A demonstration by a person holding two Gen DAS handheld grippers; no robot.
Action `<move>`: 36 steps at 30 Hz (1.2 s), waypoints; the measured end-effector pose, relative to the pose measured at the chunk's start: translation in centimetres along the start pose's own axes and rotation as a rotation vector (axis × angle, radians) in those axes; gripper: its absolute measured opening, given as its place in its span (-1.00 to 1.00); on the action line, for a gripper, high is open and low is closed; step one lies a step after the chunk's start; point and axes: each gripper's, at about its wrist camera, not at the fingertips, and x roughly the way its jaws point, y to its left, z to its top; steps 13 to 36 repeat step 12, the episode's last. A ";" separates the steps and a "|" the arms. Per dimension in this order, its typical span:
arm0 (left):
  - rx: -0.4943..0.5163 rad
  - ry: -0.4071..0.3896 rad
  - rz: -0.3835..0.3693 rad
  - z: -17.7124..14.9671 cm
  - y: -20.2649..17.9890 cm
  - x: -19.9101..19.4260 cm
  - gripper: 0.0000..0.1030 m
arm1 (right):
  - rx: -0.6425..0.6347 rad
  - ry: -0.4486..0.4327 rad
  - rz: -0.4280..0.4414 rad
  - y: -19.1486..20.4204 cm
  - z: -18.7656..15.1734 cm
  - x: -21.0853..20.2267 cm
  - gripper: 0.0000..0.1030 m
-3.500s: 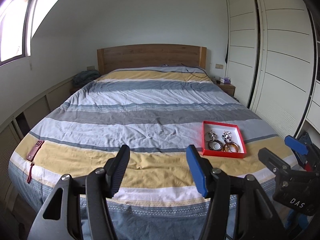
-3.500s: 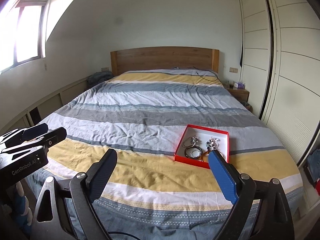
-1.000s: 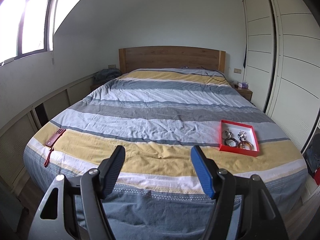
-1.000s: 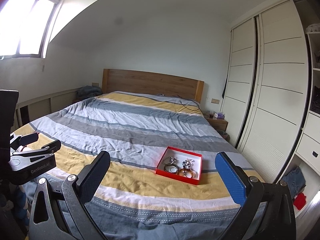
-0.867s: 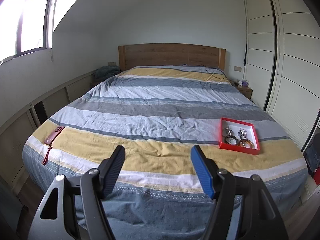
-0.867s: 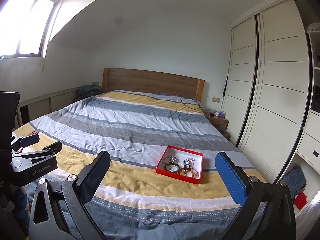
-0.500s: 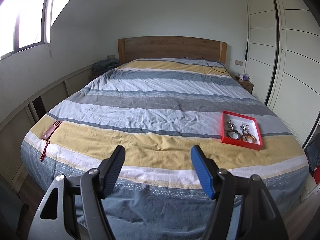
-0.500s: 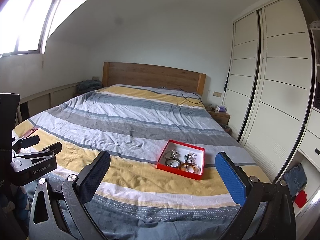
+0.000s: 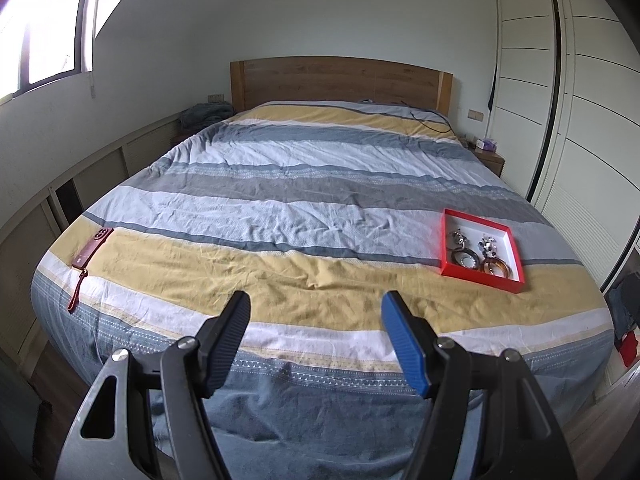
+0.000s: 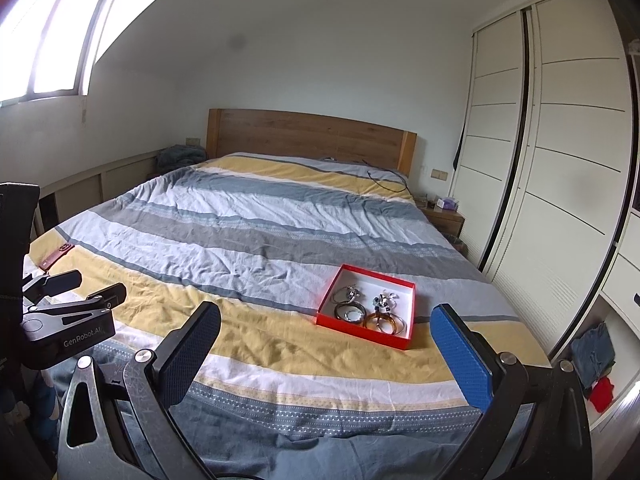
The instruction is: Organize jewelry
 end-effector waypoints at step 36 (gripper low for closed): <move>-0.008 0.043 -0.004 -0.2 0.2 2.3 0.29 | -0.001 0.063 0.014 0.3 -0.5 2.5 1.00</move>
